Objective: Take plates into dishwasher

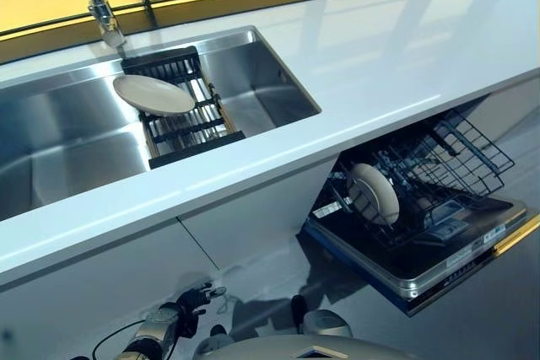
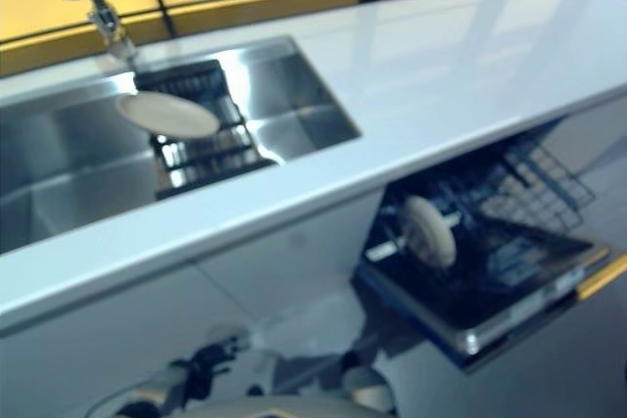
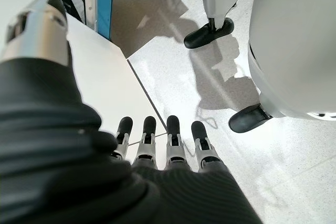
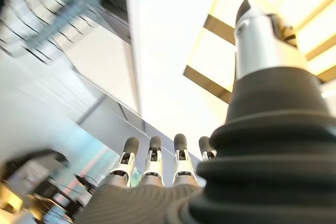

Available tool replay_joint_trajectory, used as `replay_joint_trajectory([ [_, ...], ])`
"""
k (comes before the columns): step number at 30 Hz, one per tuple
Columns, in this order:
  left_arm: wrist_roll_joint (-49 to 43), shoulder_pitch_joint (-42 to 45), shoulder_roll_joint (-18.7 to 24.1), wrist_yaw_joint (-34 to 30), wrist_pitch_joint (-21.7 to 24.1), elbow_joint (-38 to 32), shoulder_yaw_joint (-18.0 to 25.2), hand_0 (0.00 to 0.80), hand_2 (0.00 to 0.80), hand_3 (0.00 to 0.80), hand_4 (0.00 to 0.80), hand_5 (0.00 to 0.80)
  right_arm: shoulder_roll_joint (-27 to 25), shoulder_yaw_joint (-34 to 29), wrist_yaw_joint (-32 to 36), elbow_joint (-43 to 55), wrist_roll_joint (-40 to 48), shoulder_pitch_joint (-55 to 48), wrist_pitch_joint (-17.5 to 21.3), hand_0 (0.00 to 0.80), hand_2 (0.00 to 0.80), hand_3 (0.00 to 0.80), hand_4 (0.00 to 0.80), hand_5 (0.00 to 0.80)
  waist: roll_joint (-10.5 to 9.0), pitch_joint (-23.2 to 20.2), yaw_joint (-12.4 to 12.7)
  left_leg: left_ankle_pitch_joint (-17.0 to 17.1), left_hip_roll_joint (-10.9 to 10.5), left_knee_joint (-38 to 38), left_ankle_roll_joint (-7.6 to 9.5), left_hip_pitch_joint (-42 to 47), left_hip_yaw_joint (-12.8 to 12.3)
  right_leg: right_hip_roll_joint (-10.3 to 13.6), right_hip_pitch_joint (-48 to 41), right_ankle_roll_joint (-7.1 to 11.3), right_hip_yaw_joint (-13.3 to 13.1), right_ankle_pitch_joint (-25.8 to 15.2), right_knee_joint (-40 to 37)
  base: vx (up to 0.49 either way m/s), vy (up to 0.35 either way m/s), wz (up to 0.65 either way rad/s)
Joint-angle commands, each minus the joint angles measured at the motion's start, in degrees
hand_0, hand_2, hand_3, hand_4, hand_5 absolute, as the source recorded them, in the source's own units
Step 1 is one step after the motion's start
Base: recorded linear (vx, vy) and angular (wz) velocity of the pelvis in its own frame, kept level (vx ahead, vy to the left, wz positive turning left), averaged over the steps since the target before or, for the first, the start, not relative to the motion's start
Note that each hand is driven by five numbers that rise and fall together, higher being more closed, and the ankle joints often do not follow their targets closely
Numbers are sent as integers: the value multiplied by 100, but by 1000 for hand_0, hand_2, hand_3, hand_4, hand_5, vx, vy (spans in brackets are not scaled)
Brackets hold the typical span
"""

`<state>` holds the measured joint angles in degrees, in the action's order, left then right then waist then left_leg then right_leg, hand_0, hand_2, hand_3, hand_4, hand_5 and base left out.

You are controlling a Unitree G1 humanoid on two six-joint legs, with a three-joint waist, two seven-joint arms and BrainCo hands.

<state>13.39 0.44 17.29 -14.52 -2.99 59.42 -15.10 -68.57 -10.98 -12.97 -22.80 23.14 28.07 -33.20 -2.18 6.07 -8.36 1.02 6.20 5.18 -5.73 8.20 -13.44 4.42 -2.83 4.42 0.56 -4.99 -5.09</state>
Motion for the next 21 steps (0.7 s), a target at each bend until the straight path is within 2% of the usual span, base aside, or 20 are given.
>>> replay_joint_trajectory([
  [1,285,-289,187,26,148,259,-267,0,0,0,0,0,-449,508,-356,-258,-59,1033,105,0,0,0,0,0,-410,-170,350,-287,-121,-46,252,-110,456,298,-61,376,252,168,227,-16,6,6],
  [5,323,-297,206,14,140,268,-263,0,0,0,0,0,-484,1055,-406,-339,74,1681,250,0,0,0,0,0,-447,-209,467,-278,-141,-40,247,-137,540,326,-112,366,352,175,190,-9,6,8],
  [8,317,-318,214,15,108,263,-248,0,0,0,0,0,-424,1464,-297,-279,-210,2093,418,0,0,0,0,0,-460,-232,547,-272,-164,-38,239,-152,606,347,-147,367,417,190,181,2,14,18],
  [14,291,-339,205,15,22,221,-160,0,0,0,0,0,-105,2163,29,280,-760,2663,504,0,0,0,0,0,-470,-260,682,-248,-191,-42,237,-176,728,389,-192,365,505,215,188,10,10,13],
  [21,300,-368,78,99,-105,203,-158,0,0,0,0,0,906,2792,545,621,-2157,2847,573,0,0,0,0,0,-419,-233,959,-198,-211,-34,233,-201,899,451,-310,368,720,224,150,25,11,13],
])
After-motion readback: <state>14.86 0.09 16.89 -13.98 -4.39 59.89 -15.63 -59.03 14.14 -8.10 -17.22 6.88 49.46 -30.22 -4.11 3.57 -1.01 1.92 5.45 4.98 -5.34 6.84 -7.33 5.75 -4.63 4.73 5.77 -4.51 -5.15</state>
